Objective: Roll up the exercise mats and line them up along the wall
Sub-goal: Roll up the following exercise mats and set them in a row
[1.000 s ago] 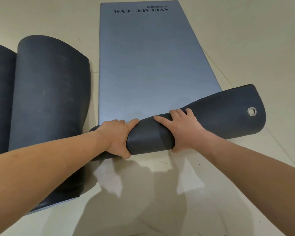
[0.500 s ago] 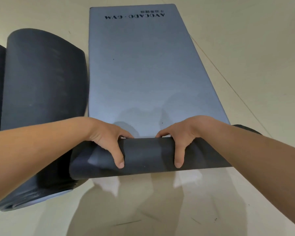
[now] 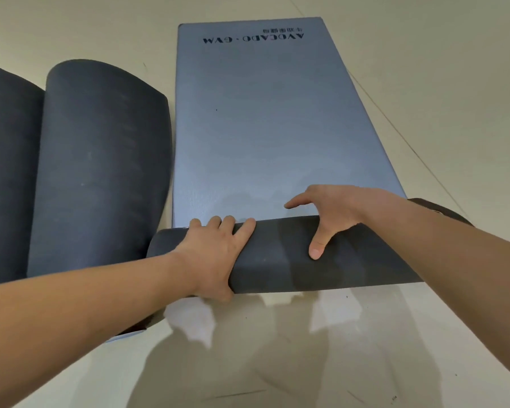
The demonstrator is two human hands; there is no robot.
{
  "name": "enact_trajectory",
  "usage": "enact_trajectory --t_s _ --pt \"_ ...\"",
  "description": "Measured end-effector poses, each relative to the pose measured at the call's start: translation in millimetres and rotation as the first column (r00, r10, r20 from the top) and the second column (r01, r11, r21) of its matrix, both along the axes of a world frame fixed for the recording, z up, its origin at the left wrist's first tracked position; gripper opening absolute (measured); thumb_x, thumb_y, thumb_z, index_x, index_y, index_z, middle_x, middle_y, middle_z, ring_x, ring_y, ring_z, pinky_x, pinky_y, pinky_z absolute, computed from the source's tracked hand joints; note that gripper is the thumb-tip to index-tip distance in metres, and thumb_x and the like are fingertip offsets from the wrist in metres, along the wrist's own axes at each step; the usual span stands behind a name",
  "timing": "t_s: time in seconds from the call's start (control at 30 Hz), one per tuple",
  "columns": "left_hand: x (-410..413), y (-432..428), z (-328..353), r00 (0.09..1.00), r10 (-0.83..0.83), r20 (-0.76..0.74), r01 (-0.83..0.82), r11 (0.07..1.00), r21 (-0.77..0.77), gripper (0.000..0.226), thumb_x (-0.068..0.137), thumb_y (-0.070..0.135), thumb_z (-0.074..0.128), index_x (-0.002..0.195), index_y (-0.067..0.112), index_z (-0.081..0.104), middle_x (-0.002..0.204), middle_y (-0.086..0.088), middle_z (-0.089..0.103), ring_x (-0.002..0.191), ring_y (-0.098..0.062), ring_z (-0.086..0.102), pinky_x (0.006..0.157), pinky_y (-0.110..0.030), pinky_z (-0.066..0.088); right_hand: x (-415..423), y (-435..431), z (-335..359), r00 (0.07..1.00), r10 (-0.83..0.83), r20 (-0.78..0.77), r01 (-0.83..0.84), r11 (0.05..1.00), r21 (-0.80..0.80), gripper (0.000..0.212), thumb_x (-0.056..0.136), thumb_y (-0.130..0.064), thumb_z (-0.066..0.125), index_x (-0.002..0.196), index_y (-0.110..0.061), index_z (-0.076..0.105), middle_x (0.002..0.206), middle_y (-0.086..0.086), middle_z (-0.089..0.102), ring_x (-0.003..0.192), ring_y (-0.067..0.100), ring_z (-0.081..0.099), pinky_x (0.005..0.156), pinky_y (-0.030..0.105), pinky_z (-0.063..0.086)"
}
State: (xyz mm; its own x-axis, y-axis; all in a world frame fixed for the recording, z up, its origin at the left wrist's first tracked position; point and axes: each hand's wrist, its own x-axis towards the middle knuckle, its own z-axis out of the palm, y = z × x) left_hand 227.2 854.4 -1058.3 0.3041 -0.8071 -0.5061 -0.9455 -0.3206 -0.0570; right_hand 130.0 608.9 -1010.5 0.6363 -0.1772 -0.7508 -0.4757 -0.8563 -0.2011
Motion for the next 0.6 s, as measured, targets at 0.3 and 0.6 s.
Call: enact_trajectory --t_s 0.3,0.6 --pt "55 -35 43 0.927 0.141 -0.347 -0.118 0.989 0.089 0.100 0.057 0.055 0.094 0.140 0.045 0.037 0.113 0.012 0.063 0.099 -0.018 0.065 0.093 -0.045 0.060 -42 32 -1 0.969 0.211 0.127 -0.143 0.901 -0.411 0.141 0.047 -0.080 0.084 0.158 -0.043 0.007 0.135 0.005 0.049 0.122 0.029 0.054 0.104 0.050 0.047" --pt "53 -36 45 0.908 0.137 -0.397 -0.107 0.989 0.099 0.107 0.064 0.055 0.094 0.152 0.045 0.034 0.128 0.012 0.058 0.116 -0.019 0.061 0.101 -0.044 0.056 -38 20 6 0.974 0.208 0.093 -0.162 0.919 -0.359 0.112 0.051 -0.072 0.085 0.142 -0.050 0.025 0.107 -0.004 0.050 0.088 0.024 0.063 0.080 0.040 0.052"
